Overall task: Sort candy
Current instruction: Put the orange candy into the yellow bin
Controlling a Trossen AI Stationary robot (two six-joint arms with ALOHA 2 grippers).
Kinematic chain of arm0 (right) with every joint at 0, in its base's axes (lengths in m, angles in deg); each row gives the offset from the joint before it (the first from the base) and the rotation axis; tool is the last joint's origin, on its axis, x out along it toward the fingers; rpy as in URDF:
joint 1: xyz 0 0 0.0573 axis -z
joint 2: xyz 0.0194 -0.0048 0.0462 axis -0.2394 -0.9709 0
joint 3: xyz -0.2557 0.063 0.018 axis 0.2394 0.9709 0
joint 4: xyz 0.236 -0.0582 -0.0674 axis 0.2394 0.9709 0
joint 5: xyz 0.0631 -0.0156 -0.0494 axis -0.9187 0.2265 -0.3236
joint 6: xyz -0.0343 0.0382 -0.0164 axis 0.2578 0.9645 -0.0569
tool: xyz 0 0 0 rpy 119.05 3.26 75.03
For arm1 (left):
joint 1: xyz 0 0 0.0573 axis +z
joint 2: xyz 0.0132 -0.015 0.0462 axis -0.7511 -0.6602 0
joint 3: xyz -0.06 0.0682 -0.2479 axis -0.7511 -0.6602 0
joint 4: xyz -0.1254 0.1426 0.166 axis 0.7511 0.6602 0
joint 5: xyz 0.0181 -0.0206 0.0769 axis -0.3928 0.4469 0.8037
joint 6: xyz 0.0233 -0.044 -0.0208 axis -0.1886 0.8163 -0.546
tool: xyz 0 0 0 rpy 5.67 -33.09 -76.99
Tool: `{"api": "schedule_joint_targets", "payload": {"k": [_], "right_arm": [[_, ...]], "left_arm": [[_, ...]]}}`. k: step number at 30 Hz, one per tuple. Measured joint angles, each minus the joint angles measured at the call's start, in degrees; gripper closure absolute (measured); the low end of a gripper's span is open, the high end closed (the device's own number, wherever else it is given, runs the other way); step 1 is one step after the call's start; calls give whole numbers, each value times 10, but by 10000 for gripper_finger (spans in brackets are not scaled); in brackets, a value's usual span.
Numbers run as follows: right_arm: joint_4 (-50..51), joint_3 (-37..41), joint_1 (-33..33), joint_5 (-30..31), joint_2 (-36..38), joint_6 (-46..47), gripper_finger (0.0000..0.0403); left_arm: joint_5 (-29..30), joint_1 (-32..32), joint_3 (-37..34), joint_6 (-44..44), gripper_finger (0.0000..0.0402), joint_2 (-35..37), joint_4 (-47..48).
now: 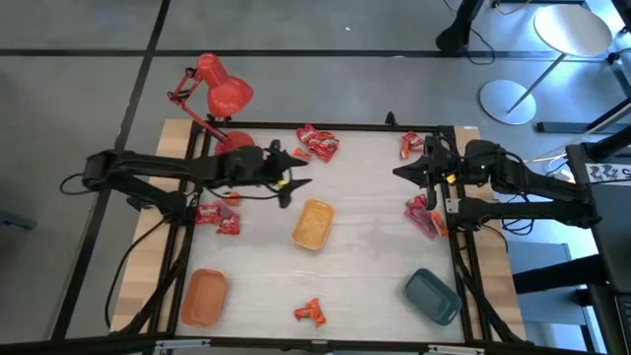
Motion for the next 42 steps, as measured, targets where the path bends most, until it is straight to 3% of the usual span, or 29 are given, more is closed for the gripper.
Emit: {"api": "schedule_joint_targets", "payload": {"k": [4, 11, 29, 35, 42], "right_arm": [[2, 0, 0, 4, 0, 0, 397], [9, 0, 0, 4, 0, 0, 397], [62, 0, 0, 4, 0, 46, 397], [78, 0, 0, 4, -4, 48, 397], [78, 0, 0, 4, -4, 46, 397]], "left_arm": [[-1, 6, 0, 3, 169, -56, -74], [0, 36, 0, 40, 169, -93, -80], [30, 93, 0, 69, 169, -94, -68], [118, 92, -1, 110, 169, -100, -5], [122, 108, -1, 94, 169, -160, -1]]}}
